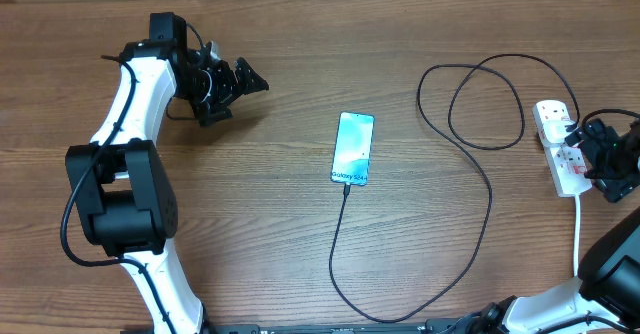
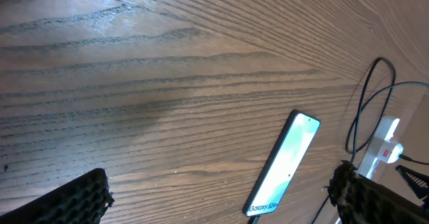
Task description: Plug charger to phone and switch on socket
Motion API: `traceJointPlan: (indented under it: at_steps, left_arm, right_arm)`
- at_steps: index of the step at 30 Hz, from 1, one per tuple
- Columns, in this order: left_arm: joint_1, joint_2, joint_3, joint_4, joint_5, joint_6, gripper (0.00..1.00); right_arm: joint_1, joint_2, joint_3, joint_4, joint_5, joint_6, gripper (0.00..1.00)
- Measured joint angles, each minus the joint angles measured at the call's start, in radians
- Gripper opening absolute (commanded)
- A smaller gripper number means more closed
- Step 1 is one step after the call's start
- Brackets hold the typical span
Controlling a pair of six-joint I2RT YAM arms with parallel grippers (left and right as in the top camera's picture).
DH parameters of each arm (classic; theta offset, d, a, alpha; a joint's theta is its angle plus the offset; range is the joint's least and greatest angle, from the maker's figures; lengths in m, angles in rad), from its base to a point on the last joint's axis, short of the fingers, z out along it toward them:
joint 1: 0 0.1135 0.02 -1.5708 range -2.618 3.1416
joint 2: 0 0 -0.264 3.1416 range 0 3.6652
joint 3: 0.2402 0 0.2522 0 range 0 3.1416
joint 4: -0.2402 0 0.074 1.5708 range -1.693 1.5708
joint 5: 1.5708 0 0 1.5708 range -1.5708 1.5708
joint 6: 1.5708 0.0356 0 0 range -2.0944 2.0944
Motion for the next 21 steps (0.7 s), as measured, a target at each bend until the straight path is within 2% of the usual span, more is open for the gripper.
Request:
traceJointPlan:
  at_steps: [14, 21]
  left_arm:
    - [-0.009, 0.0, 0.0, 0.0, -0.017, 0.0, 1.0]
    - [-0.094, -0.035, 0.0, -0.001, -0.195, 0.0, 0.99]
  right_arm:
    - [0.0, 0.0, 0.0, 0.0, 0.0, 0.0, 1.0]
    - [0.0, 0.0, 0.0, 0.0, 0.0, 0.0, 1.0]
